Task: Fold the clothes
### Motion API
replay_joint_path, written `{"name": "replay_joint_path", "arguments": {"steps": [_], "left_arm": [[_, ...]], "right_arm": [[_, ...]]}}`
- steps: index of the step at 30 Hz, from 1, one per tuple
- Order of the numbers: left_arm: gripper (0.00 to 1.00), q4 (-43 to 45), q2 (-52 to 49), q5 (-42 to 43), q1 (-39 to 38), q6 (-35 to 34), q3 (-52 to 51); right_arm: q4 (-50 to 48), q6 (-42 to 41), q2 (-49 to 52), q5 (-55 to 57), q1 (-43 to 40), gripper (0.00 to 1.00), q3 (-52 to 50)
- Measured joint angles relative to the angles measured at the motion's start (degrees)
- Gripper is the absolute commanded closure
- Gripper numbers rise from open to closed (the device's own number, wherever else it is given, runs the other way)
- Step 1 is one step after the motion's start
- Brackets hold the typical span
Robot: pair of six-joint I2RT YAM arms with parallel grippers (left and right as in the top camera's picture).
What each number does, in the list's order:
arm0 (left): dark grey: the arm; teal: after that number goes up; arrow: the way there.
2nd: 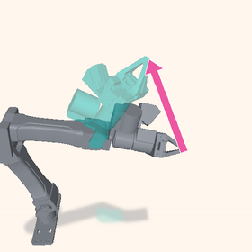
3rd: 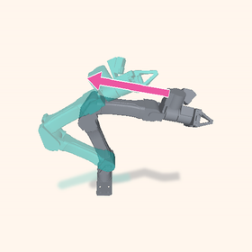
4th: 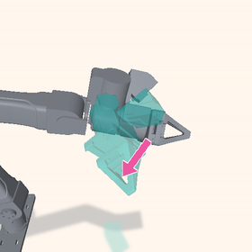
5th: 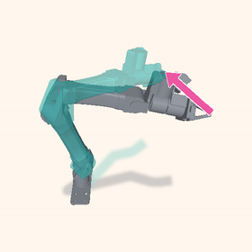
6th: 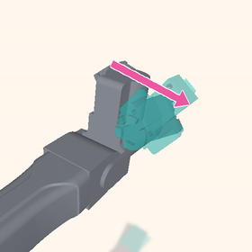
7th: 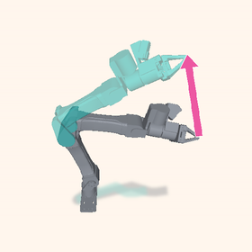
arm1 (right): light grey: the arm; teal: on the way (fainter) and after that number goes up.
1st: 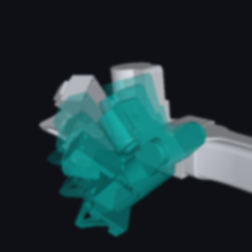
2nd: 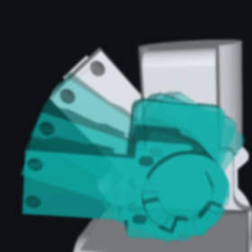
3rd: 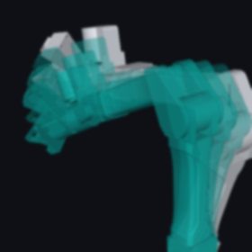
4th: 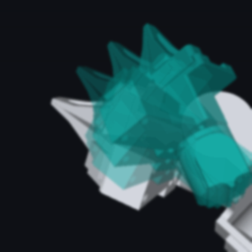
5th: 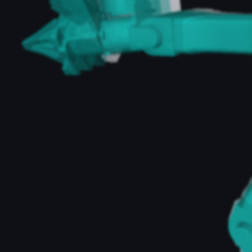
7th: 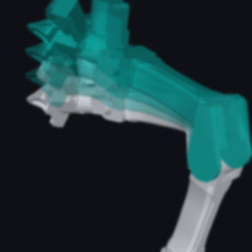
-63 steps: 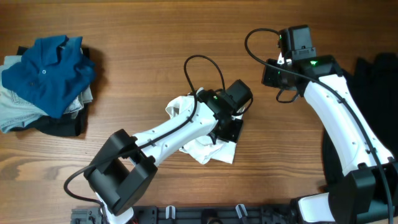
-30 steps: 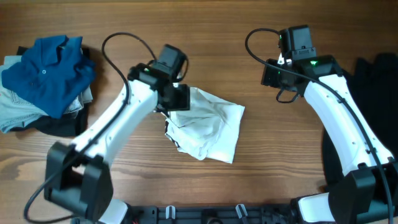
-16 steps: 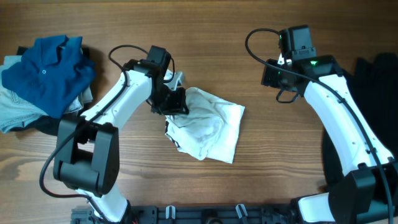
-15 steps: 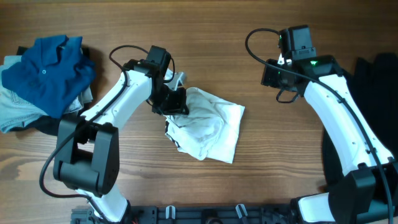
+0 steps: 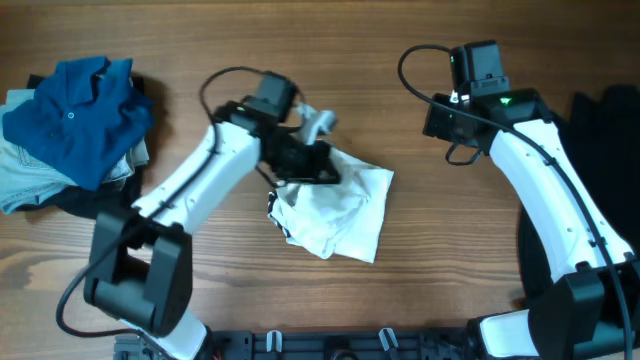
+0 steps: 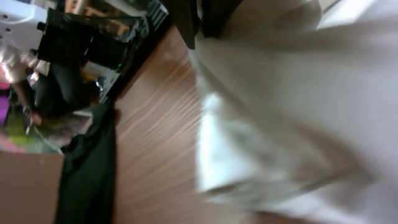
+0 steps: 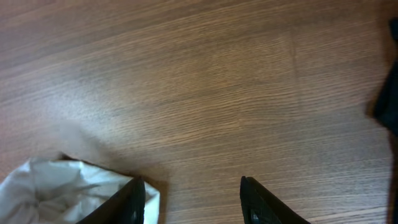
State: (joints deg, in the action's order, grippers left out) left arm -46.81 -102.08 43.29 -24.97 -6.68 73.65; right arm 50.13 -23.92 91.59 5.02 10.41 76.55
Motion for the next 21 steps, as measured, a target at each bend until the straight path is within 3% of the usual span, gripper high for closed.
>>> {"name": "replay_joint_path", "arguments": {"steps": [4,7,10,14,17,21], "left_arm": [[0.94,4.44,0.2,-0.46,-6.4,-2.1,0.15],[0.73,6.67,0.2,-5.53,-10.95,-4.57,0.15],[0.63,8.41,0.2,-9.88,-14.16,-6.14,0.2],[0.68,11.76,0.2,-15.04,-17.57,-6.84,0.22],[0.66,11.15,0.35,-17.9,-17.81,-7.06,0.44],[0.5,6.21,2.29,-20.04,-15.41,-7.15,1.57]], "right_arm": [[0.0,-0.5,0.0,0.22,-0.48,0.51,0.0],[-0.02,-0.52,0.0,0.42,-0.5,0.5,0.0],[0.0,-0.68,0.0,0.42,-0.5,0.5,0.0],[0.04,-0.7,0.0,0.39,-0.5,0.48,0.0],[0.44,-0.44,0.0,-0.11,-0.5,0.48,-0.02],[0.61,1.9,0.0,-4.22,-0.5,0.48,-0.02]]}}
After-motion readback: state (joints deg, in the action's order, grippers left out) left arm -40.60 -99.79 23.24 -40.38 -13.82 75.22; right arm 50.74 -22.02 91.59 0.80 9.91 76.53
